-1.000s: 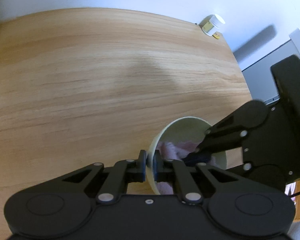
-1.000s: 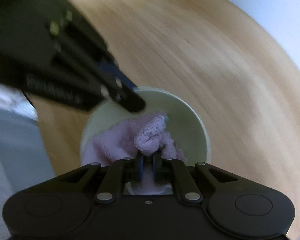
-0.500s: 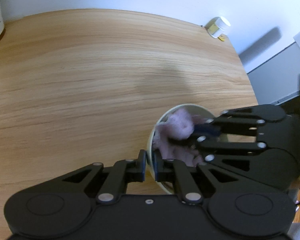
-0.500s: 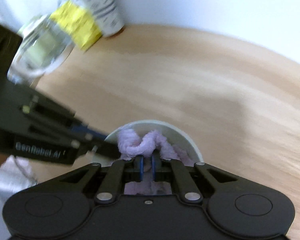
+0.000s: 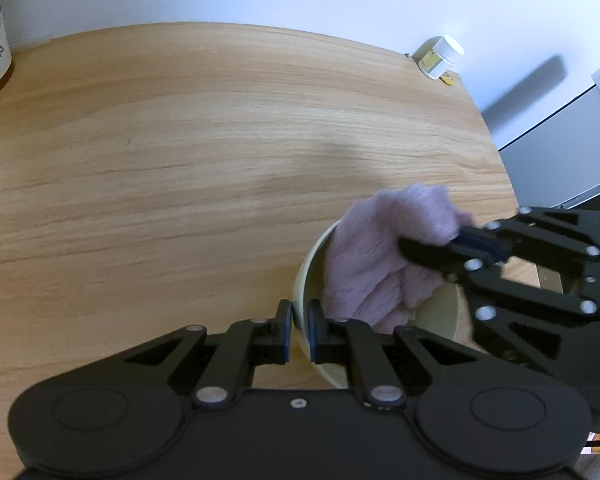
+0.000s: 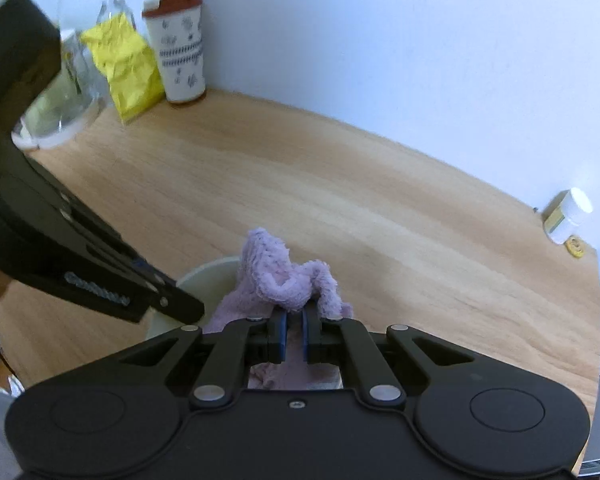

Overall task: Clean bowl
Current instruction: 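Set the bowl on the table with the left tool while the right tool lifts the towel out, then lower the pink towel beside the bowl and open the right tool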

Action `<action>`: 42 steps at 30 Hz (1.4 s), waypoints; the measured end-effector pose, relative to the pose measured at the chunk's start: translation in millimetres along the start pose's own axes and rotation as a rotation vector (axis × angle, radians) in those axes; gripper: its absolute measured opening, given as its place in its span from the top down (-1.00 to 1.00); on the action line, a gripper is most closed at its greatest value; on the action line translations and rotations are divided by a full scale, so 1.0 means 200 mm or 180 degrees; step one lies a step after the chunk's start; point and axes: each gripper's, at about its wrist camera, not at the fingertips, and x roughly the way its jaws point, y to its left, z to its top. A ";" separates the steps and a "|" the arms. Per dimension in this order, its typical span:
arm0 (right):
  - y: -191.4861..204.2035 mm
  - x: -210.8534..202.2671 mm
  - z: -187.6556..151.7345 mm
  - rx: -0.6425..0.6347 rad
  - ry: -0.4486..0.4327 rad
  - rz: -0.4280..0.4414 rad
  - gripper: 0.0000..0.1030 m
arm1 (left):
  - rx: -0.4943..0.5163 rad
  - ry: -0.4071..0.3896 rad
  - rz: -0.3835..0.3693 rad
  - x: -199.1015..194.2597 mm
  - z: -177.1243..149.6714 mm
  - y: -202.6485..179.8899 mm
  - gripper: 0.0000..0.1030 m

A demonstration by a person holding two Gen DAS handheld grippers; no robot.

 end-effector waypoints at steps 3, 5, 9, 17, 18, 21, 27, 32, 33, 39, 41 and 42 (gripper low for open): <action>-0.04 -0.07 -0.01 0.0069 -0.0197 0.0046 0.83 | -0.0008 0.0004 0.0014 0.00 0.00 0.00 0.87; -0.05 -0.08 -0.01 0.0132 -0.0258 0.0039 0.83 | -0.0019 0.0015 0.0017 0.00 0.00 0.00 0.86; -0.12 -0.15 -0.02 0.0431 -0.0493 -0.0019 0.83 | -0.0111 0.0061 0.0016 0.01 0.01 -0.01 0.85; -0.28 -0.35 -0.05 0.0979 -0.1070 -0.0181 0.83 | -0.0096 0.0018 0.0053 -0.03 0.01 -0.04 0.22; -0.31 -0.37 -0.05 0.1124 -0.1163 -0.0238 0.83 | -0.0084 0.0009 0.0059 -0.03 0.01 -0.04 0.14; -0.37 -0.41 -0.07 0.1273 -0.1243 -0.0415 0.83 | -0.0046 -0.0045 0.0090 -0.06 0.02 -0.05 -0.15; -0.47 -0.26 -0.17 0.1426 -0.0830 -0.0606 0.83 | 0.0005 -0.0182 0.0224 -0.13 0.01 -0.05 -0.70; -0.50 -0.09 -0.20 0.1371 -0.0568 -0.0675 0.83 | -0.0041 -0.0226 0.0219 -0.17 0.01 -0.05 -0.96; -0.51 -0.05 -0.20 0.1374 -0.0479 -0.0656 0.82 | -0.0047 -0.0230 0.0219 -0.17 0.01 -0.06 -0.97; -0.54 0.14 -0.19 0.1363 -0.0117 -0.0634 0.76 | -0.0168 -0.0195 0.0151 -0.18 0.03 -0.06 -0.99; -0.53 0.16 -0.19 0.1346 -0.0068 -0.0653 0.76 | -0.0154 -0.0195 0.0169 -0.18 0.03 -0.07 -0.99; -0.53 0.17 -0.19 0.1364 -0.0052 -0.0648 0.76 | -0.0147 -0.0194 0.0177 -0.19 0.03 -0.07 -0.99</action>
